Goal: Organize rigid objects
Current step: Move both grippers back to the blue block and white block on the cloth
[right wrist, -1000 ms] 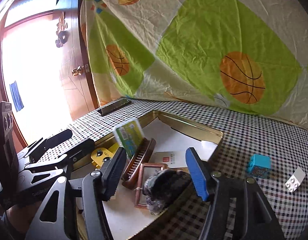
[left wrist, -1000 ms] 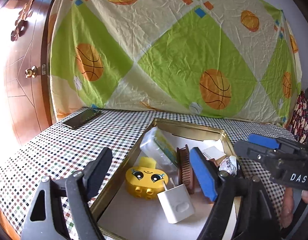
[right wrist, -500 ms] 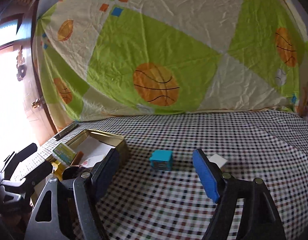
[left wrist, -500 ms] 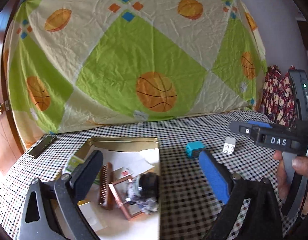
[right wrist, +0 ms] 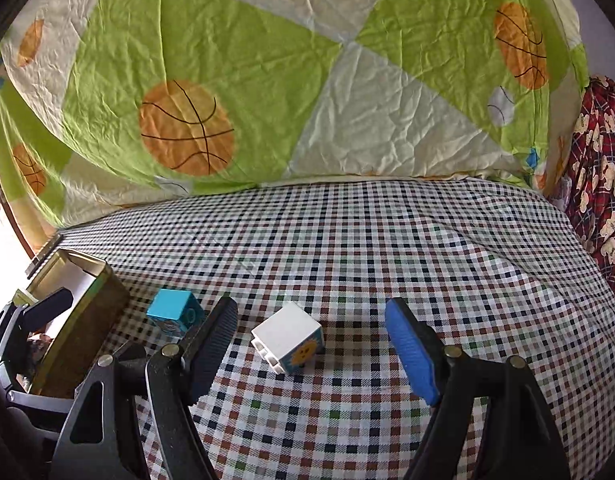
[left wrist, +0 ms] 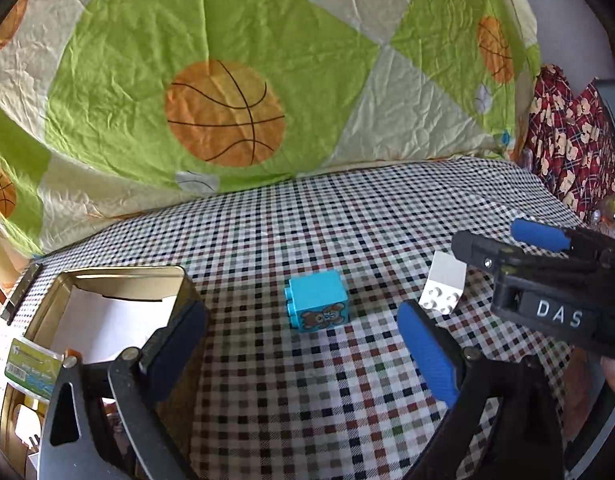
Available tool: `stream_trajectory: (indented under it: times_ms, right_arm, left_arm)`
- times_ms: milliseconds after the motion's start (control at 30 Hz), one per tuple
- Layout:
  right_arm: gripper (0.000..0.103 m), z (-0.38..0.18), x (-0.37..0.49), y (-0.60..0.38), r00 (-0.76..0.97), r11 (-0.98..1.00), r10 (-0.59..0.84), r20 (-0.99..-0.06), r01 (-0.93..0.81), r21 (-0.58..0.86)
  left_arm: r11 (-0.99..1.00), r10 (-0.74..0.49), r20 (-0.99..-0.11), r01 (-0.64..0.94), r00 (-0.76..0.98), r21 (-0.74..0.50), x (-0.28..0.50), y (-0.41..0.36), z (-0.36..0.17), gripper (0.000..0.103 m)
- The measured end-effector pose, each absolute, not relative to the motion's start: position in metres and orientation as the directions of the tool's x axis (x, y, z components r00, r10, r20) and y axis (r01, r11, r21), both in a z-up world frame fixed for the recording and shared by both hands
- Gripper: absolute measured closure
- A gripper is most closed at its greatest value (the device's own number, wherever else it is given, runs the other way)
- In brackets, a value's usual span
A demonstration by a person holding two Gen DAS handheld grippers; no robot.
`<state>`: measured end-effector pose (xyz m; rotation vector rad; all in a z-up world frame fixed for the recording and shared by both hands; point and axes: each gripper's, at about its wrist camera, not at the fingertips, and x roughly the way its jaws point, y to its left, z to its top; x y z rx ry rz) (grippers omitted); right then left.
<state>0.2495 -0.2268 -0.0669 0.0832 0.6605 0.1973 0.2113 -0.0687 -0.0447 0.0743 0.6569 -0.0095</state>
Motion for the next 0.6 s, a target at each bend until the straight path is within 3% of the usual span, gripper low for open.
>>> stream_trajectory:
  times_ms: [333,567,600]
  right_arm:
    - [0.026,-0.088,0.276,-0.219,0.695,0.98,0.199,-0.691,-0.142,0.139]
    - [0.053,-0.091,0.281,-0.211,0.652,0.964,0.262,-0.711,-0.203,0.169]
    - [0.053,-0.091,0.279,-0.212,0.653,0.965,0.259,-0.712,-0.202,0.167]
  left_arm:
    - [1.0,0.002,-0.65,-0.016,0.76,-0.017,0.237,-0.051,-0.057,0.005]
    - [0.997,-0.066,-0.654,0.021,0.754,-0.076,0.249,-0.055,-0.061,0.005]
    - [0.996,-0.073,-0.656,0.023,0.751,-0.084,0.25,-0.056,-0.062,0.005]
